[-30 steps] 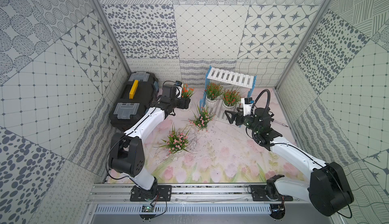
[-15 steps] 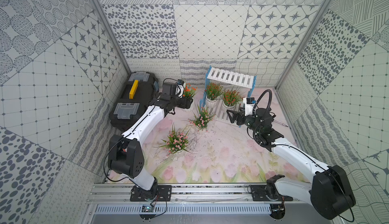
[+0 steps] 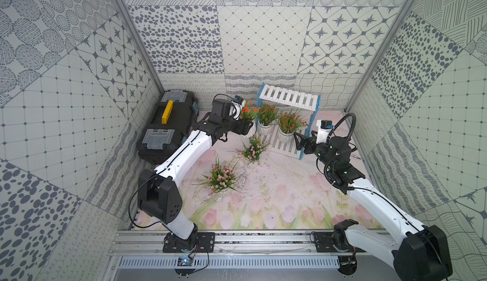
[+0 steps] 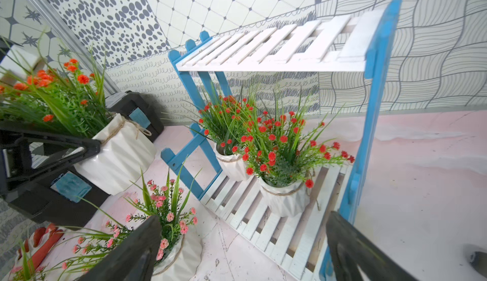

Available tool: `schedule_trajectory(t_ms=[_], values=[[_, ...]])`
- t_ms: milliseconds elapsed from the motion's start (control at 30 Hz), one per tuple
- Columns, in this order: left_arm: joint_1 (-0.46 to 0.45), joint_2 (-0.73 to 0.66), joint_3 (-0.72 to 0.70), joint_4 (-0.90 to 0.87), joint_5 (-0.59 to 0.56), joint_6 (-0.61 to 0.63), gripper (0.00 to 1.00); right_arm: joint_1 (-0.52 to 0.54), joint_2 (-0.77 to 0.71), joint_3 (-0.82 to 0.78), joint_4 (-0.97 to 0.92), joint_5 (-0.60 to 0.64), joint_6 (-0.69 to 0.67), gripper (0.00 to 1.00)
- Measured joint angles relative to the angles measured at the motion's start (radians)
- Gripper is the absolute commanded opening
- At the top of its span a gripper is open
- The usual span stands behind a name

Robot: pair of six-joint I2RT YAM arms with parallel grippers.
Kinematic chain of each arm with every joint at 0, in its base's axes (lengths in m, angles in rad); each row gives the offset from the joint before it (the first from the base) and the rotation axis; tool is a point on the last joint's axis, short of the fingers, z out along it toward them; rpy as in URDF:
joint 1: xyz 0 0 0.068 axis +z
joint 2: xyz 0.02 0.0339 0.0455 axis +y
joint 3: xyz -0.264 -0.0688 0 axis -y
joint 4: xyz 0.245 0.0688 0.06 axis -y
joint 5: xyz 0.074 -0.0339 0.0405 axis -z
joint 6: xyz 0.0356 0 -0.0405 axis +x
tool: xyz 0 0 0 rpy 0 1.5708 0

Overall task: Place the baby's breath potted plants on the rack by color
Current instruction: Place the baby's breath potted plant on the rack.

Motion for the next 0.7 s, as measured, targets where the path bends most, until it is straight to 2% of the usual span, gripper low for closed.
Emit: schedule_trajectory(t_ms=[700], values=[[-0.174,0.201,0.227,-0.034,-0.003,0.020,0.62,-0.082,-0.121,-0.020,-0.091,0.078,-0.003,0.98]])
